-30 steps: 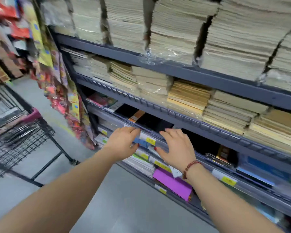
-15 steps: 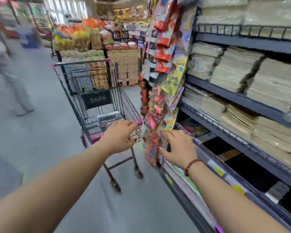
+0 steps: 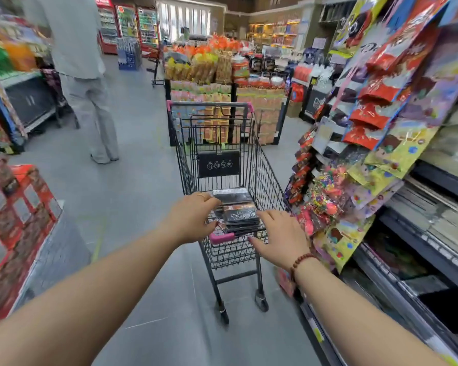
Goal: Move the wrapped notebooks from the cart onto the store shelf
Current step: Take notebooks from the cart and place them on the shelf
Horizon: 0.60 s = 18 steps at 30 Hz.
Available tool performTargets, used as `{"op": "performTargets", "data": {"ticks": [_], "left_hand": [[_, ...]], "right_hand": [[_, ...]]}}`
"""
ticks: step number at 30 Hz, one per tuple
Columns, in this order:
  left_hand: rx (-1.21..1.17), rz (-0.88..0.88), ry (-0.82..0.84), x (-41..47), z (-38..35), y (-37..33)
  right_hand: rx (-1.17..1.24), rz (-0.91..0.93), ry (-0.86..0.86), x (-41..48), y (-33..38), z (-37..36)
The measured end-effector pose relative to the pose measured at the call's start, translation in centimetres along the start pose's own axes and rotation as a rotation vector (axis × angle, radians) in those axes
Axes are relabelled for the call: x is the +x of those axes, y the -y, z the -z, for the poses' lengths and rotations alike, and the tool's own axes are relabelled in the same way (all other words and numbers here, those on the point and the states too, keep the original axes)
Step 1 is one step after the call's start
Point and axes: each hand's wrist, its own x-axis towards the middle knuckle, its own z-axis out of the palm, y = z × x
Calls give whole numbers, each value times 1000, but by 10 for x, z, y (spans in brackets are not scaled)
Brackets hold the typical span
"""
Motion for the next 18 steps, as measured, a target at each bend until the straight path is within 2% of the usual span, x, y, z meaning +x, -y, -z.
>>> {"op": "performTargets", "data": {"ticks": [10, 18], "left_hand": [[-38, 96, 39, 104, -27, 63], [-25, 110, 67, 154, -48, 116]], "right_hand": [[60, 22, 145, 143, -28, -53], [37, 30, 240, 231, -31, -89]]}}
